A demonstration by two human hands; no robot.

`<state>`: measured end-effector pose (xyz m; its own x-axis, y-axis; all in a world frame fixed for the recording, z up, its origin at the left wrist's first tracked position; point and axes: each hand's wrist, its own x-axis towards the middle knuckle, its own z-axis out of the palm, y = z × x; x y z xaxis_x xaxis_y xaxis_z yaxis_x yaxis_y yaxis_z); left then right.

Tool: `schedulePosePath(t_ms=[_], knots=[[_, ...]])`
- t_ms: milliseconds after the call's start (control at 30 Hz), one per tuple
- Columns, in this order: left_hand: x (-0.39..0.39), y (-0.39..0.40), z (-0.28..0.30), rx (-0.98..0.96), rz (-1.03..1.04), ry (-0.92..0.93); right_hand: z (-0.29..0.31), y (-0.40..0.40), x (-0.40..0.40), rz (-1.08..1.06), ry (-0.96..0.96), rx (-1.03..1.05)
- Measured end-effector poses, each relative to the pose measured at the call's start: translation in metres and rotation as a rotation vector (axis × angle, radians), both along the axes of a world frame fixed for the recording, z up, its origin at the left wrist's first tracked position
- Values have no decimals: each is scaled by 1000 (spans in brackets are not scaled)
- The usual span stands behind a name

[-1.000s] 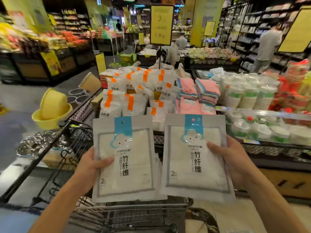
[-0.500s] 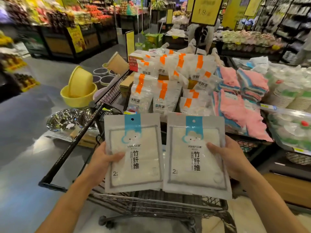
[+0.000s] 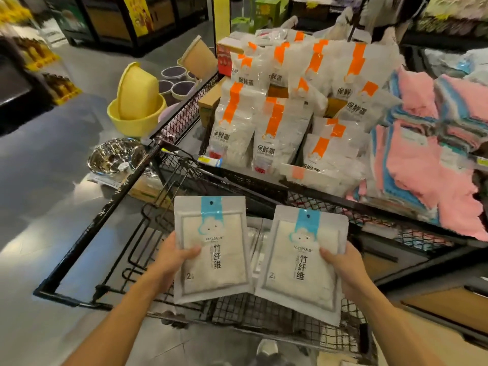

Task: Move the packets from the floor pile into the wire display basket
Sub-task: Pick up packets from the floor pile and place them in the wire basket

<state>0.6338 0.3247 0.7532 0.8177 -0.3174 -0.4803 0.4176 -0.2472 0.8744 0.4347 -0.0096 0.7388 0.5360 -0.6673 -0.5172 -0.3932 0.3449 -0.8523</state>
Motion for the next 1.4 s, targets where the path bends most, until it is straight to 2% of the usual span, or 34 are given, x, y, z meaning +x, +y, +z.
schedulePosePath(t_ms=[300, 700, 833, 1000, 1200, 1300, 1400], knots=[[53, -37, -79, 193, -47, 140, -67, -26, 44, -28, 223, 27], [135, -84, -210, 284, -263, 243, -143, -24, 117, 29, 539, -17], [145, -108, -226, 476, -262, 109, -161, -27, 132, 10, 595, -52], [143, -118, -246, 604, -289, 15, -180, -18, 132, 58, 705, -160], [125, -116, -250, 927, -544, -252, -193, -4, 130, 233, 889, -387], [122, -115, -245, 985, -642, -379, -192, -1, 128, 361, 1025, -603], [123, -111, -241, 996, -719, -528, -183, -3, 126, 419, 998, -692]])
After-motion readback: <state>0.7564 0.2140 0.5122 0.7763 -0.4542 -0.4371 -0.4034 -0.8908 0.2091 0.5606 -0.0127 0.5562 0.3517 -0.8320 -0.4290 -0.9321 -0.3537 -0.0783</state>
